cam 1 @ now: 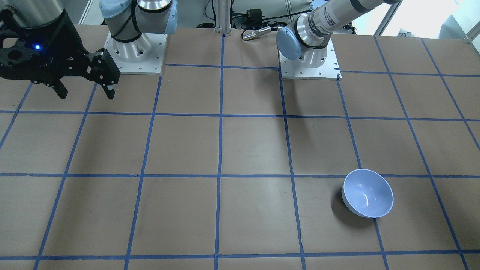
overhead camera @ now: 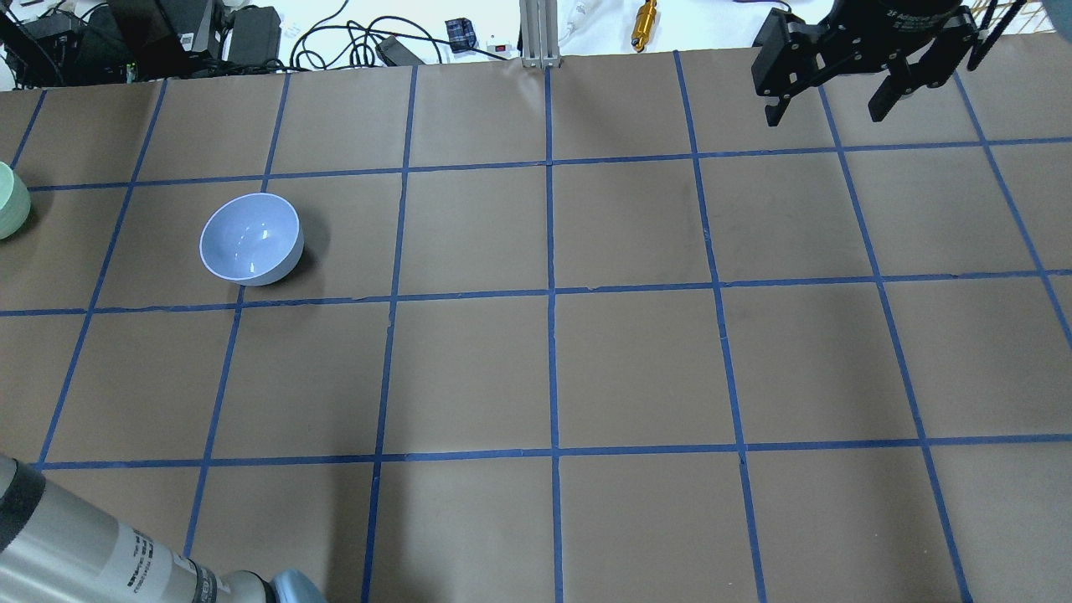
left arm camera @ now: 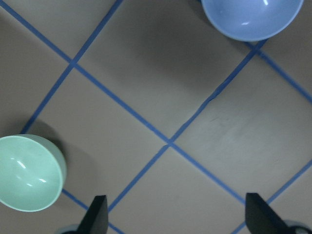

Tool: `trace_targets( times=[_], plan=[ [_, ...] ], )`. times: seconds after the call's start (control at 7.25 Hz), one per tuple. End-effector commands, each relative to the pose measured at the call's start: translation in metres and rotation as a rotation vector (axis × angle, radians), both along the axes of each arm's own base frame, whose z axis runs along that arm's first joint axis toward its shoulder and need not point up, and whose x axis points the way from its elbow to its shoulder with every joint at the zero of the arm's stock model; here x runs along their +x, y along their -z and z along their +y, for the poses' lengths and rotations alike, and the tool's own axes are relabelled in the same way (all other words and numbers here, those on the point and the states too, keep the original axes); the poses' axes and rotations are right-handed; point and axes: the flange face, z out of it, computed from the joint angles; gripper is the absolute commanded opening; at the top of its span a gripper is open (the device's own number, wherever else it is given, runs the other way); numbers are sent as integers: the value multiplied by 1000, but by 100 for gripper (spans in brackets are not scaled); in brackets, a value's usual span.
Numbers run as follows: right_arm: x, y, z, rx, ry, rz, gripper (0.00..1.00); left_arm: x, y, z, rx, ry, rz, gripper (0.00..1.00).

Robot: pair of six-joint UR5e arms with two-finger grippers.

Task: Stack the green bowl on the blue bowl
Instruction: 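Lower the open left gripper onto the rim of the pale green bowl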

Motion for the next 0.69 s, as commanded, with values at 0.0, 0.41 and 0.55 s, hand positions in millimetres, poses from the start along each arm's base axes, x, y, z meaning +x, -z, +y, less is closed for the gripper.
trace_targets(
  times=[0.0, 0.41, 0.55],
  plan=[
    [0, 0, 0, 1, 0, -1, 100, 66, 63, -19, 15, 181, 24, 100],
    [0, 0, 0, 1, 0, -1, 100, 117, 144, -24, -17, 309, 65, 100],
    [0, 0, 0, 1, 0, -1, 100, 124, 162, -21, -6, 322, 83, 99]
  ],
)
